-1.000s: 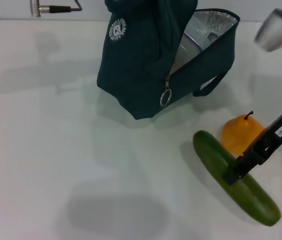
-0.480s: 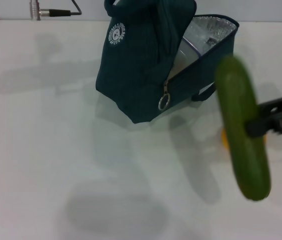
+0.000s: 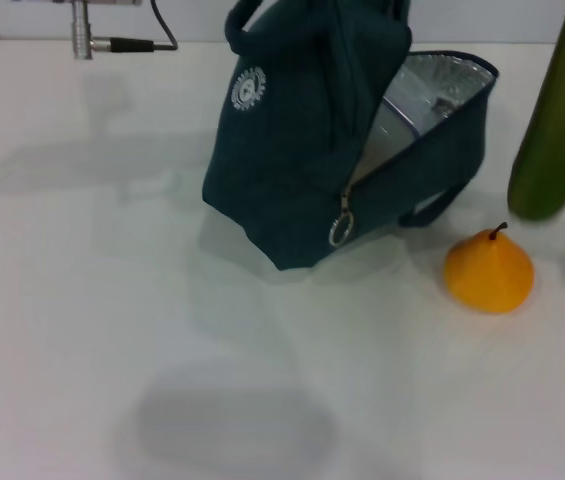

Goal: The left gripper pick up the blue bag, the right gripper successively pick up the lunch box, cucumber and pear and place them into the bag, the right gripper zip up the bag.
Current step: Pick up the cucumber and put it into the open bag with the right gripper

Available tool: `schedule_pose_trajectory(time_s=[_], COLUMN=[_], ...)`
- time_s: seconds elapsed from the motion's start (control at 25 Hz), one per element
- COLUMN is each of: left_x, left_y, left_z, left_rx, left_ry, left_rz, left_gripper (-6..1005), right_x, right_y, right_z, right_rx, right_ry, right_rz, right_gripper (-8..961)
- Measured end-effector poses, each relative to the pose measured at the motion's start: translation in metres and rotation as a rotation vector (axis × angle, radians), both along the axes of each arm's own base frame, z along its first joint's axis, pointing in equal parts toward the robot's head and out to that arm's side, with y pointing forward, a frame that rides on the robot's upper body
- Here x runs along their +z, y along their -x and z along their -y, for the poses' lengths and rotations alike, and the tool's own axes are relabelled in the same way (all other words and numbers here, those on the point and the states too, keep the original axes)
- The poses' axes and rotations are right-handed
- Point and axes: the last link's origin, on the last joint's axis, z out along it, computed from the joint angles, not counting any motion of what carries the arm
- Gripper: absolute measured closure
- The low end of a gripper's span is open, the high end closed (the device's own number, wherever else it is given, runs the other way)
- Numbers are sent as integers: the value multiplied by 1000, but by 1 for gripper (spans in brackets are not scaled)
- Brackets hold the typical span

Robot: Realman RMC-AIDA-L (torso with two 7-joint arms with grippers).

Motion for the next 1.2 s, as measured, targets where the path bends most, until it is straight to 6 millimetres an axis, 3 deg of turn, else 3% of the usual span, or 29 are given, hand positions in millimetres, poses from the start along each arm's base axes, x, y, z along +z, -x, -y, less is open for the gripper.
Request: schedule_pose_trajectory(time_s=[0.16, 0.4, 0.8, 1.2], left_x=[-3, -7, -9, -9], left_y=[-2, -4, -6, -6], left_z=[4, 7, 6, 5], left_rx=[7, 20, 27, 39], left_ry=[38, 63, 81, 90], left_rz=[14, 42, 69, 95], left_gripper=[947, 947, 947, 947], right_x=[-5, -25, -57, -106], right_y=[-6, -2, 14, 7], right_z=[-6, -12, -25, -20], right_rx=[25, 89, 162, 102], right_ry=[-226, -416, -513, -532], right_rz=[-48, -92, -187, -183], right_gripper=[351, 351, 352, 350])
